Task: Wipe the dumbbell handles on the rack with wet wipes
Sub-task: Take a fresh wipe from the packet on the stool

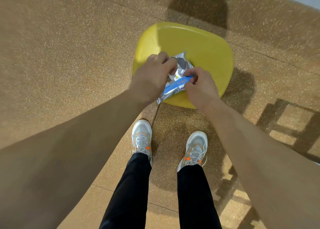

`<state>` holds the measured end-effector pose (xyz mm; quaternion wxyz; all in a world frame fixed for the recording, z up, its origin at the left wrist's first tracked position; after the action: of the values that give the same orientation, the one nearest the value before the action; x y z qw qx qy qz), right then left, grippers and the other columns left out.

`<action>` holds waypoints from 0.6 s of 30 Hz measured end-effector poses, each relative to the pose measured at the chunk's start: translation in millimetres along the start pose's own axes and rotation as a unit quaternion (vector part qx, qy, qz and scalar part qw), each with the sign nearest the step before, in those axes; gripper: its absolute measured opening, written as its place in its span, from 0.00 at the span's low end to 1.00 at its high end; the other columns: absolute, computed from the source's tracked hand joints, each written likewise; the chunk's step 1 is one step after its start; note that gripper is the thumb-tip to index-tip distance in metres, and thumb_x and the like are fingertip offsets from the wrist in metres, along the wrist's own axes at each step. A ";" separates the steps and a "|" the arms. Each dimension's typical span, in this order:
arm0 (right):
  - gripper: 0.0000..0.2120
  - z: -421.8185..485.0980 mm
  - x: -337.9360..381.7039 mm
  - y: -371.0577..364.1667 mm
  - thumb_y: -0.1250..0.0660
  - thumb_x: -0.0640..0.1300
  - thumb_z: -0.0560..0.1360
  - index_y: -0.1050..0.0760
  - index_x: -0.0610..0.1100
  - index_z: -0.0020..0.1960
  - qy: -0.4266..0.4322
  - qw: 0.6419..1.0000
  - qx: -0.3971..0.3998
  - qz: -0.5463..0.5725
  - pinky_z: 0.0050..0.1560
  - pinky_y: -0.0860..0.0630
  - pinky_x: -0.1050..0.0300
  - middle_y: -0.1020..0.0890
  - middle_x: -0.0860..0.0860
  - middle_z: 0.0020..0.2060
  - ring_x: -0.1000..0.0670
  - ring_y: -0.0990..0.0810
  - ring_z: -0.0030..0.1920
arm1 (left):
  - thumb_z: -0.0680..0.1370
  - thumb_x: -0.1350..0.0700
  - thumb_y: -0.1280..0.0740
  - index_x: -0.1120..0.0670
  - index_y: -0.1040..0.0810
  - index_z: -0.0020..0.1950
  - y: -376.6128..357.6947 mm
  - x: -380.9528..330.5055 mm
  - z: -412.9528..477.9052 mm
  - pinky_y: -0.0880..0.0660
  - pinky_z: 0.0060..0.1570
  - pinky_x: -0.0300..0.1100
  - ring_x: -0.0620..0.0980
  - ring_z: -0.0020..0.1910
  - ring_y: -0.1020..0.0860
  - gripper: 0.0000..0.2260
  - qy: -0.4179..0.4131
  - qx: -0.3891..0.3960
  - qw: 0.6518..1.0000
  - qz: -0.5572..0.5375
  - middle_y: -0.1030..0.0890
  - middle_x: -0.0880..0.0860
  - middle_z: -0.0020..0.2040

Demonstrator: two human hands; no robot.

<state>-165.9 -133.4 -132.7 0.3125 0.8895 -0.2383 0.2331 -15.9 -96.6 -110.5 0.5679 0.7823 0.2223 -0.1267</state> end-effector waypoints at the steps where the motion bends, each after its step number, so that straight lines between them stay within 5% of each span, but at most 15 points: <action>1: 0.14 0.5 1.3 -0.9 0.38 0.38 0.78 0.26 0.53 0.59 0.001 1.000 0.003 -0.007 0.34 0.36 0.63 0.25 0.45 0.57 0.56 0.28 0.37 | 0.77 0.63 0.38 0.54 0.26 0.52 2.7 0.8 -5.0 0.35 0.36 0.45 0.52 0.49 0.31 0.07 -0.003 -0.013 1.000 -0.011 0.24 0.53 0.54; 4: 0.12 1.8 5.9 -2.5 0.36 0.40 0.78 0.27 0.52 0.59 0.008 0.998 -0.003 -0.059 0.33 0.36 0.58 0.24 0.43 0.57 0.52 0.28 0.36 | 0.77 0.60 0.41 0.52 0.26 0.51 7.2 8.7 -27.2 0.32 0.35 0.45 0.52 0.50 0.27 0.07 0.011 -0.064 0.998 -0.023 0.23 0.50 0.53; 7: 0.10 1.2 14.7 0.1 0.34 0.47 0.79 0.26 0.51 0.61 0.021 0.987 -0.030 -0.155 0.40 0.30 0.54 0.23 0.47 0.57 0.46 0.23 0.45 | 0.74 0.63 0.39 0.54 0.25 0.51 3.5 14.3 -45.9 0.27 0.35 0.50 0.54 0.52 0.24 0.09 0.021 -0.104 0.994 -0.002 0.21 0.50 0.52; 10: 0.10 1.5 28.0 -2.1 0.32 0.51 0.79 0.22 0.51 0.59 0.046 0.975 -0.052 -0.210 0.44 0.30 0.54 0.21 0.49 0.57 0.45 0.21 0.51 | 0.74 0.65 0.35 0.54 0.26 0.50 -4.9 17.9 -53.6 0.25 0.35 0.54 0.53 0.55 0.24 0.09 0.033 -0.101 0.994 -0.022 0.20 0.52 0.54; 14: 0.06 3.6 44.0 -18.5 0.35 0.48 0.80 0.20 0.49 0.54 0.097 0.969 -0.049 -0.223 0.41 0.33 0.55 0.20 0.48 0.51 0.45 0.21 0.48 | 0.71 0.69 0.37 0.54 0.29 0.50 -10.8 19.7 -56.2 0.24 0.34 0.54 0.52 0.60 0.25 0.13 0.041 -0.094 0.993 -0.062 0.20 0.52 0.58; 18: 0.08 6.3 44.8 -24.0 0.33 0.49 0.80 0.22 0.46 0.54 0.095 0.964 -0.077 -0.236 0.42 0.32 0.54 0.19 0.48 0.51 0.44 0.21 0.50 | 0.71 0.69 0.39 0.57 0.25 0.59 -14.6 21.2 -57.3 0.22 0.36 0.52 0.52 0.65 0.27 0.18 0.045 -0.095 0.991 -0.077 0.21 0.51 0.56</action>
<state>-115.8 -133.5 -122.5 0.4471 0.8676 -0.0084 0.2174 -7.7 -34.5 -113.7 0.6173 0.7105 0.3184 -0.1128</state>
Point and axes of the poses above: each hand's wrist, its own z-axis towards the middle knuckle, its own y-axis out of the back of the hand, x = y × z, the point moved 6 cm from there along z, towards the middle knuckle
